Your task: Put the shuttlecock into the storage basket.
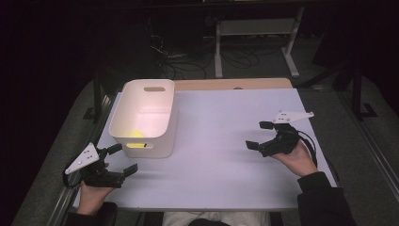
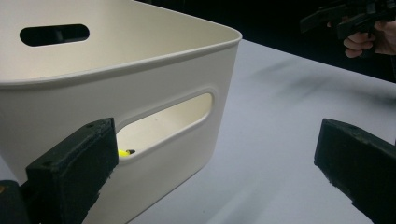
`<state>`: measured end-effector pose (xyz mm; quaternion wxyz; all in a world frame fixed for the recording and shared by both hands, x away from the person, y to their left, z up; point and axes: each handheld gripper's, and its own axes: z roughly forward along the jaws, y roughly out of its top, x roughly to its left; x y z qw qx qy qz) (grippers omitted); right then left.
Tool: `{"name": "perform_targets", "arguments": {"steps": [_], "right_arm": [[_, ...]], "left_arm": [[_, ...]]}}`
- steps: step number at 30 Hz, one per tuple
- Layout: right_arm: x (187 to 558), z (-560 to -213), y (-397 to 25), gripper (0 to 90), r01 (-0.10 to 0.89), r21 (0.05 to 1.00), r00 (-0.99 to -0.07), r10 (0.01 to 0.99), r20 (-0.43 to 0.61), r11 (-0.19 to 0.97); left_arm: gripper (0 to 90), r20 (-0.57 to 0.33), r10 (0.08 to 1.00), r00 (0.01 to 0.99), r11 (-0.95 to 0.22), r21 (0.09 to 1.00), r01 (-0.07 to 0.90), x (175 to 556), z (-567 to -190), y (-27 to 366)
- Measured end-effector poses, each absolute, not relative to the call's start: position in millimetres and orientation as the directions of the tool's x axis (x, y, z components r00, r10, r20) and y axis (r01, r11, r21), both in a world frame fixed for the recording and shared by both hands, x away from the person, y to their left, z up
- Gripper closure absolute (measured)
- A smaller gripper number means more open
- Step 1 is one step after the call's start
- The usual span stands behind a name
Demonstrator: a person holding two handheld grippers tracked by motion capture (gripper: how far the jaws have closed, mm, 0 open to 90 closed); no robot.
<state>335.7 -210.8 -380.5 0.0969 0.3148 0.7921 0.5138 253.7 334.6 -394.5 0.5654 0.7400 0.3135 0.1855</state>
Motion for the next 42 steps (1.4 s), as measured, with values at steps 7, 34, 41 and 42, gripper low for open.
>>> {"name": "perform_targets", "arguments": {"steps": [7,34,41,42], "right_arm": [[328.4,-385.3,-226.0,0.0,0.406,0.877,-0.765,0.621,0.171,0.258],[303.2,-404.9,-271.1,0.0,0.419,0.882,-0.692,0.705,0.155,0.217],[295.1,-411.5,-279.7,0.0,0.432,0.874,-0.675,0.722,0.151,0.221],[294.1,-412.2,-280.7,0.0,0.433,0.874,-0.673,0.724,0.150,0.221]], "left_arm": [[0.0,-0.082,0.672,0.736,-0.165,0.952,0.257,253.8,-394.7,334.3],[0.0,-0.080,0.675,0.733,-0.165,0.953,0.256,253.7,-394.5,334.8],[0.0,-0.081,0.675,0.733,-0.164,0.952,0.257,253.8,-394.5,334.6],[0.0,-0.082,0.676,0.733,-0.164,0.952,0.257,253.8,-394.5,334.6]]}}
